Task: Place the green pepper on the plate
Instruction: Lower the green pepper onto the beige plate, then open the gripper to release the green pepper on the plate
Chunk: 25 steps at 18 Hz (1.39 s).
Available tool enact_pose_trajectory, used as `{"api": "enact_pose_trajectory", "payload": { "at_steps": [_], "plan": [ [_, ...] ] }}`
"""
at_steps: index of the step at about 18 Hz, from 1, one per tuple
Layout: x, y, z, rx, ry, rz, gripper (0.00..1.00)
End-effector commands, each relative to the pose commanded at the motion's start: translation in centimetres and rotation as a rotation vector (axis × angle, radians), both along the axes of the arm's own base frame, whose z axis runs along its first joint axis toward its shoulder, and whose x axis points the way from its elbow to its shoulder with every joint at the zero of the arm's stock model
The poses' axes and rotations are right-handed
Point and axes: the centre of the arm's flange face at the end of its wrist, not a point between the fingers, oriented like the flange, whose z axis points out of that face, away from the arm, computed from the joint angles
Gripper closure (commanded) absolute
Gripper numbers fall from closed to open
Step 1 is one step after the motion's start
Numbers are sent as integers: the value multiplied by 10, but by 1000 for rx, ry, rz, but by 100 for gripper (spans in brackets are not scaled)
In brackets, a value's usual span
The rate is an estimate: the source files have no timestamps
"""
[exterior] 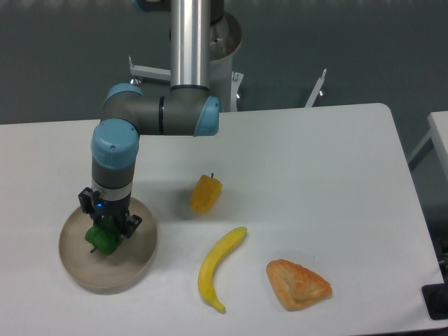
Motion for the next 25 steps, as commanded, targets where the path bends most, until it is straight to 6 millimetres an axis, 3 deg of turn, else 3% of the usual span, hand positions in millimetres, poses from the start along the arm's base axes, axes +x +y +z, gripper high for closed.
{"api": "enact_pose_trajectory", "payload": {
  "at_steps": [5, 8, 13, 16, 20, 21, 22, 24, 25],
  "plan": [
    [0, -1, -2, -4, -3, 1, 66],
    [0, 0, -1, -1, -2, 1, 58],
    [0, 0, -2, -4, -1, 0, 29],
    [0, 0, 3, 3, 0, 1, 23],
    [-3, -1, 13, 17, 4, 6, 5],
    [-6, -2, 17, 23, 5, 12, 1],
    [-29, -6, 37, 51, 11, 49, 0],
    [-51, -10, 48, 68, 23, 71, 0],
    [-72, -11, 54, 78, 29, 99, 0]
  ]
}}
